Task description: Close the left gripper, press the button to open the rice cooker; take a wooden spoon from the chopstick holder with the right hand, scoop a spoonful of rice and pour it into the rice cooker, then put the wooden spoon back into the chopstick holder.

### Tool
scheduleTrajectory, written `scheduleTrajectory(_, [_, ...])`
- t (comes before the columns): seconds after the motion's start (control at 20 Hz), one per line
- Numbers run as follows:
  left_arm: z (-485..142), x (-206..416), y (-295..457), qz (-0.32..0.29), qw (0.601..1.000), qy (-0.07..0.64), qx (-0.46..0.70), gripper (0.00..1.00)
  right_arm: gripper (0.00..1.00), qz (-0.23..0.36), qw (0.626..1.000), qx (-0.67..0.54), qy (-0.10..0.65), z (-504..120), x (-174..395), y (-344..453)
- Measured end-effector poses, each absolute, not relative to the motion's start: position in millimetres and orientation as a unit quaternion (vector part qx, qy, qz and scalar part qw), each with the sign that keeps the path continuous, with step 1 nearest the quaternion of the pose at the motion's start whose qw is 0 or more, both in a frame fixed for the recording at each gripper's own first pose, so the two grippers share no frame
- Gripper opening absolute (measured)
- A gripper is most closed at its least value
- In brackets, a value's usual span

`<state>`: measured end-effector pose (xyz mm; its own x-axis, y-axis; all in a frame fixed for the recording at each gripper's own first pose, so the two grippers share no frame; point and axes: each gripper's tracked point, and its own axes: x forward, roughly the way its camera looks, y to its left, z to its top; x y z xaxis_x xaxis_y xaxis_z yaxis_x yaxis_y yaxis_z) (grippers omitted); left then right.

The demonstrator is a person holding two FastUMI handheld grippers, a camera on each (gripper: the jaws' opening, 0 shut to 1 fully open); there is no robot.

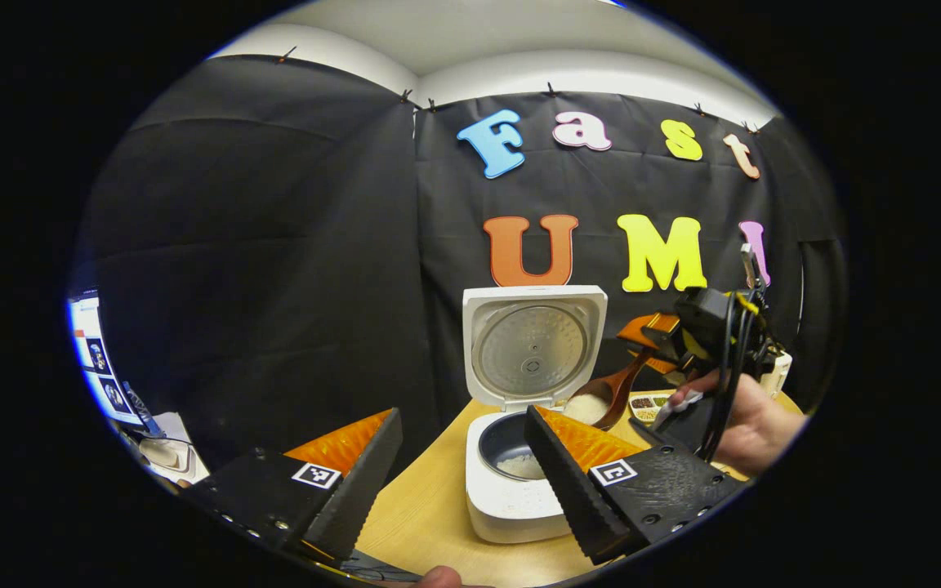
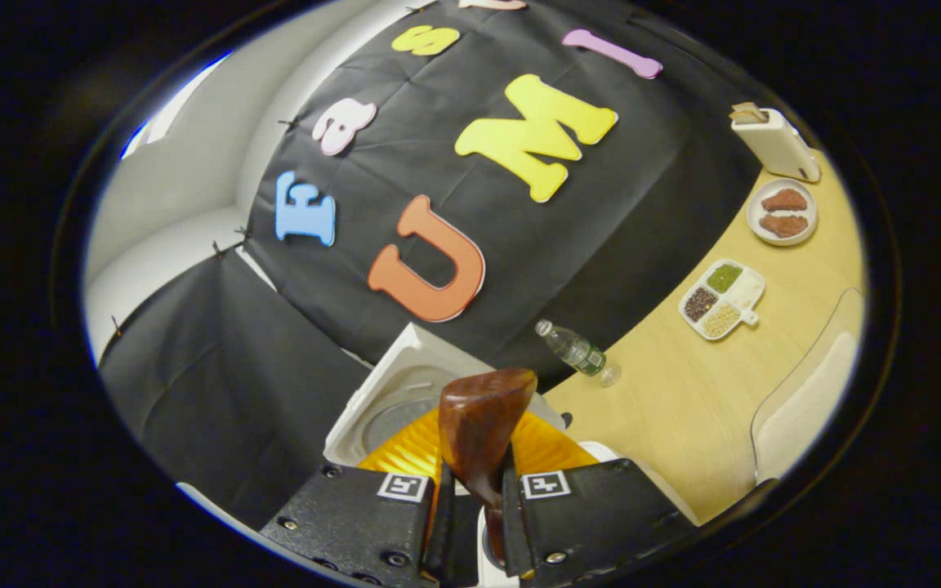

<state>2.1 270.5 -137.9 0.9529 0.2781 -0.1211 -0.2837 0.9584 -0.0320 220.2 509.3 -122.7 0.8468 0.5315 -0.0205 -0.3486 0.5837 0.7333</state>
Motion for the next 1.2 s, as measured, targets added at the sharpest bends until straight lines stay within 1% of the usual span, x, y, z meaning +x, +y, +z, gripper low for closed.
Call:
scheduleTrajectory(0.05, [-140, 0, 272, 0.145, 0.987, 0.060, -0.027, 0.95, 0.25, 0.250, 0.891, 0.359, 0.123, -132, 218, 517])
scheduleTrajectory(0.1, [-142, -2, 274, 0.148, 0.987, 0.060, -0.028, 0.95, 0.28, 0.250, 0.901, 0.335, 0.120, -138, 216, 523])
scheduleTrajectory(0.3, [-145, -4, 280, 0.156, 0.986, 0.060, -0.031, 0.95, 0.28, 0.250, 0.950, 0.163, 0.090, -147, 208, 542])
scheduleTrajectory(0.4, [-145, -5, 283, 0.159, 0.985, 0.059, -0.037, 0.95, 0.28, 0.262, 0.960, 0.079, 0.060, -146, 199, 555])
scheduleTrajectory(0.5, [-149, -8, 283, 0.162, 0.984, 0.063, -0.040, 0.95, 0.29, 0.274, 0.961, 0.003, 0.032, -144, 194, 568])
scheduleTrajectory(0.65, [-149, -5, 285, 0.165, 0.983, 0.063, -0.040, 0.95, 0.29, 0.289, 0.949, -0.123, -0.011, -147, 187, 584])
scheduleTrajectory(0.85, [-150, -6, 282, 0.163, 0.984, 0.063, -0.040, 0.95, 0.28, 0.320, 0.911, -0.256, -0.043, -168, 174, 605])
scheduleTrajectory(1.1, [-152, -5, 280, 0.162, 0.984, 0.065, -0.036, 0.95, 0.29, 0.336, 0.881, -0.325, -0.072, -177, 159, 615])
scheduleTrajectory(1.2, [-151, -5, 281, 0.163, 0.984, 0.065, -0.036, 0.95, 0.29, 0.345, 0.878, -0.323, -0.073, -175, 155, 615])
